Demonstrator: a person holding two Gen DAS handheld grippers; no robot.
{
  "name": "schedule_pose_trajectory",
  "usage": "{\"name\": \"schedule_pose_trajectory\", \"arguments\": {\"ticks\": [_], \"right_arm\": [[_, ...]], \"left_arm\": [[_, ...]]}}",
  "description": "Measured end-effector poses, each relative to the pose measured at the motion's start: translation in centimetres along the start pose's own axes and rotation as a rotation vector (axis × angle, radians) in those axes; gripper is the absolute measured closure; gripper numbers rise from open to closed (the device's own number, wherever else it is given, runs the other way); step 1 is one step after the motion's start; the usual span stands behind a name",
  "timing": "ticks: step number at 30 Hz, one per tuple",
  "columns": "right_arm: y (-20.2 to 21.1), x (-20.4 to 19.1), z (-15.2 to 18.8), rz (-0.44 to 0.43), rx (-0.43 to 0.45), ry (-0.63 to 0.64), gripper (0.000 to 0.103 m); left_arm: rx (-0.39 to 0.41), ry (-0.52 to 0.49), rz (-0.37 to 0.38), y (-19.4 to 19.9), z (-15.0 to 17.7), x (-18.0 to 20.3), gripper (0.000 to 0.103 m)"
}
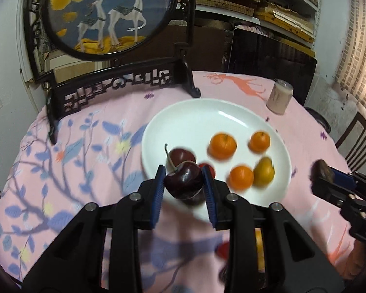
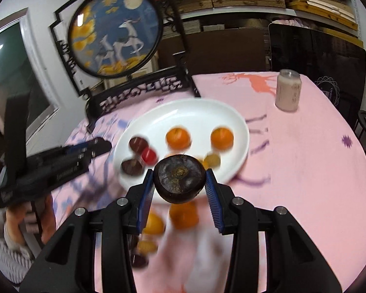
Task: Organize fruits
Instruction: 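Place the cherry and dark round fruit on the white plate, opening both grippers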
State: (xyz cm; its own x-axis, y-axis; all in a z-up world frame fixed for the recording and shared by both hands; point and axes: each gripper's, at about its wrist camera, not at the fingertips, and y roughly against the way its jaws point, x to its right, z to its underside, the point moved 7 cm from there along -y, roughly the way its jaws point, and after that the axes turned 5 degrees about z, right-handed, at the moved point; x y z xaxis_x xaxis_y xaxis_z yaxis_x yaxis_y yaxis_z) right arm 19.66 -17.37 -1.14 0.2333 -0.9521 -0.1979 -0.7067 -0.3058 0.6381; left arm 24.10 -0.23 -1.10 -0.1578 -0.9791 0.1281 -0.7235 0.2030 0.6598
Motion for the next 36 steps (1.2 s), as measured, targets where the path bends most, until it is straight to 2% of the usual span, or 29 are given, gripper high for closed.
{"name": "schedule_pose_trajectory", "arguments": {"ticks": [4,9,12,13,14,15,17,25,30,36], "right_arm": [[-4.0,0.1,-2.2,-0.003,-0.035,-0.034,0.061],[-7.9,0.5,-2.3,0.005,-0.091,-0.056,0.061],[-8.9,0.8,-2.4,0.016,-0.099,-0.063,0.06],[-9.1,1.0,-2.4,0.023,-0.102,-0.062,0.06],[-9.3,1.2,-2.4,0.022,-0.104,-0.063,0.055],[-9.3,1.2,-2.5,0.018,-0.103,-0.063,0.047],[-9.1,1.6,-2.5,0.031,-0.087,-0.068,0.042],[-7.2,2.1,-2.3,0.021,-0.071,-0.088,0.042],[-4.7,2.3,-1.6,-0.007,-0.05,-0.122,0.042],[-2.0,1.7,0.4,-0.015,-0.031,-0.1,0.042]], "left_arm": [[-0.013,0.017,0.001,-2.7,-1.4,0.2,0.072],[-0.054,0.024,0.012,-6.0,-2.2,0.3,0.072],[-0.066,0.013,0.01,-7.3,-2.3,0.5,0.072],[-0.072,0.01,0.008,-7.8,-2.2,0.6,0.07],[-0.077,0.008,0.009,-8.1,-2.1,0.7,0.06],[-0.072,0.005,0.007,-8.2,-2.2,0.7,0.052],[-0.065,-0.003,-0.01,-8.3,-2.1,0.7,0.048],[-0.05,0.03,-0.02,-6.5,-1.9,-0.3,0.047],[-0.037,0.051,-0.042,-4.1,0.2,-1.6,0.042],[-0.046,0.086,-0.019,-1.4,3.3,-2.2,0.041]]}}
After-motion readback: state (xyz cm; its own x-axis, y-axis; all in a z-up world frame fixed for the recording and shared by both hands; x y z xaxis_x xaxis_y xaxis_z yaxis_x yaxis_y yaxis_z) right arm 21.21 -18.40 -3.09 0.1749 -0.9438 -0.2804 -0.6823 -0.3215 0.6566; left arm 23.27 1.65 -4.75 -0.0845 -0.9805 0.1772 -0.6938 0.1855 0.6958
